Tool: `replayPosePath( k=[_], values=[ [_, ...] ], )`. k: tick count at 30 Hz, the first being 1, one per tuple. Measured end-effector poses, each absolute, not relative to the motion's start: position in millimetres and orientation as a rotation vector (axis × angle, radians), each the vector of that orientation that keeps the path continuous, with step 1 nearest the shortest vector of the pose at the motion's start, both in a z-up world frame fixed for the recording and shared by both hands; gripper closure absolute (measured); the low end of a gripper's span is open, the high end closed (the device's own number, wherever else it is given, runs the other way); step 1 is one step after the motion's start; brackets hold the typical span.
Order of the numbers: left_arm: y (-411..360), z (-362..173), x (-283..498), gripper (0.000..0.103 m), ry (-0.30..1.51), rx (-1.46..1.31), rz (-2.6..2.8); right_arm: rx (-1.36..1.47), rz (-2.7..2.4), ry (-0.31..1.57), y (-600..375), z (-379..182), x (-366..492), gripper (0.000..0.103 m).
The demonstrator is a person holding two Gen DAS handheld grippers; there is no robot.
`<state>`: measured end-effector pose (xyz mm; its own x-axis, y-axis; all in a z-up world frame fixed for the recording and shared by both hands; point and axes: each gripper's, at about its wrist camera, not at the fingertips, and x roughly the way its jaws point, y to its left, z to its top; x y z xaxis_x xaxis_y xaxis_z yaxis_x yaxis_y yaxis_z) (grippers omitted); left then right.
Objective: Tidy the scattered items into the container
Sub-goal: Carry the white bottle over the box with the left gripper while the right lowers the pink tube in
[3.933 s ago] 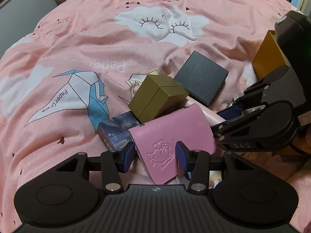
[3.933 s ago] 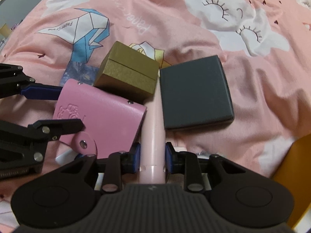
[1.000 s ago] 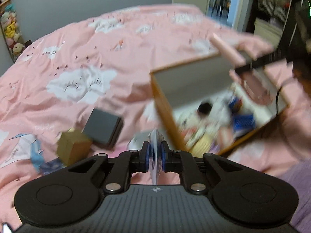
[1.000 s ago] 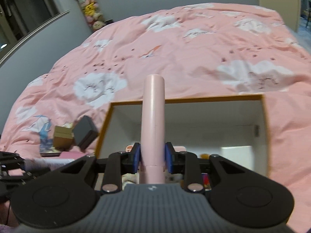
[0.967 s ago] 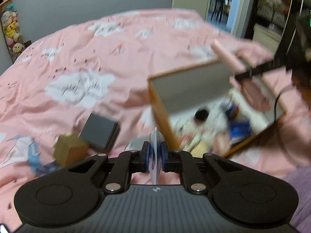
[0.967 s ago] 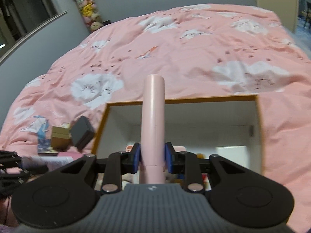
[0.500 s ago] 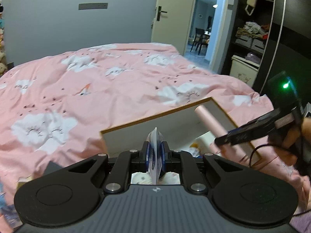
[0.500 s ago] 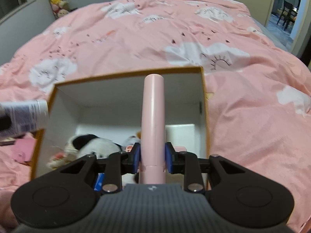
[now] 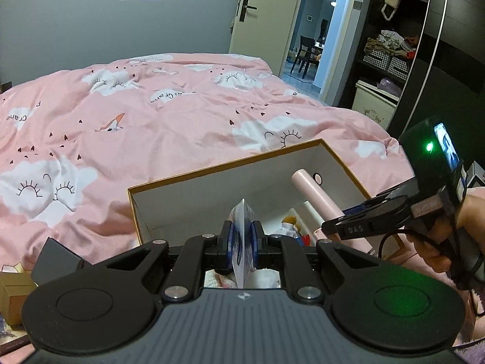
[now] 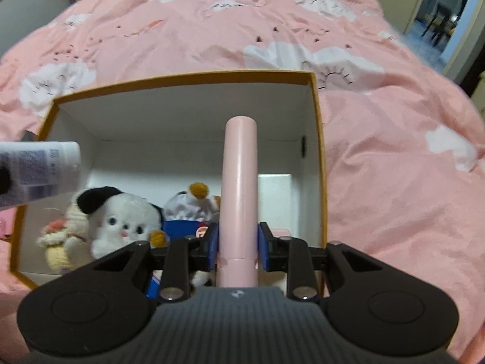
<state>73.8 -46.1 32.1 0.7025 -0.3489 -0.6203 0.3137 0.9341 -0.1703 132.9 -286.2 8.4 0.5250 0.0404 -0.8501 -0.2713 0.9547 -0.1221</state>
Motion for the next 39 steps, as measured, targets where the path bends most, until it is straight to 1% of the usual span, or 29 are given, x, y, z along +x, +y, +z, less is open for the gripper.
replayPosePath(
  k=[3, 9, 10, 13, 15, 17, 18, 22, 33, 34, 35, 36, 39],
  values=[
    [-45, 31, 75, 0.090, 0.706, -0.056, -0.374, -0.315, 0.159, 0.986, -281, 3, 131, 0.073],
    [-45, 27, 74, 0.090, 0.716, -0.057, -0.376, -0.341, 0.145, 1.027, -278, 1, 136, 0.075],
    [-45, 27, 74, 0.090, 0.716, -0.058, -0.374, -0.326, 0.150, 1.044, -280, 1, 137, 0.072],
    [-43, 26, 74, 0.090, 0.717, -0.067, -0.364, -0.327, 0.160, 1.064, -281, 2, 137, 0.072],
    [-41, 26, 74, 0.090, 0.719, -0.072, -0.362, -0.336, 0.156, 1.069, -282, 3, 137, 0.073],
    [-41, 26, 74, 0.090, 0.720, -0.072, -0.361, -0.335, 0.143, 1.080, -283, 4, 137, 0.079],
    [-40, 26, 75, 0.090, 0.721, -0.071, -0.361, -0.328, 0.134, 1.088, -285, 6, 137, 0.080],
    [-39, 25, 75, 0.090, 0.721, -0.074, -0.361, -0.291, 0.132, 1.124, -293, 9, 134, 0.080],
    [-45, 18, 70, 0.089, 0.736, -0.052, -0.380, -0.306, 0.145, 1.101, -290, 5, 125, 0.078],
    [-46, 18, 70, 0.089, 0.735, -0.044, -0.383, -0.299, 0.147, 1.098, -291, 5, 124, 0.075],
    [-47, 17, 69, 0.089, 0.732, -0.035, -0.385, -0.288, 0.150, 1.094, -292, 6, 123, 0.068],
    [-49, 16, 68, 0.089, 0.728, -0.023, -0.385, -0.272, 0.157, 1.088, -293, 7, 122, 0.066],
    [-55, 17, 65, 0.089, 0.707, 0.028, -0.370, -0.246, 0.174, 1.064, -295, 14, 119, 0.064]
  ],
)
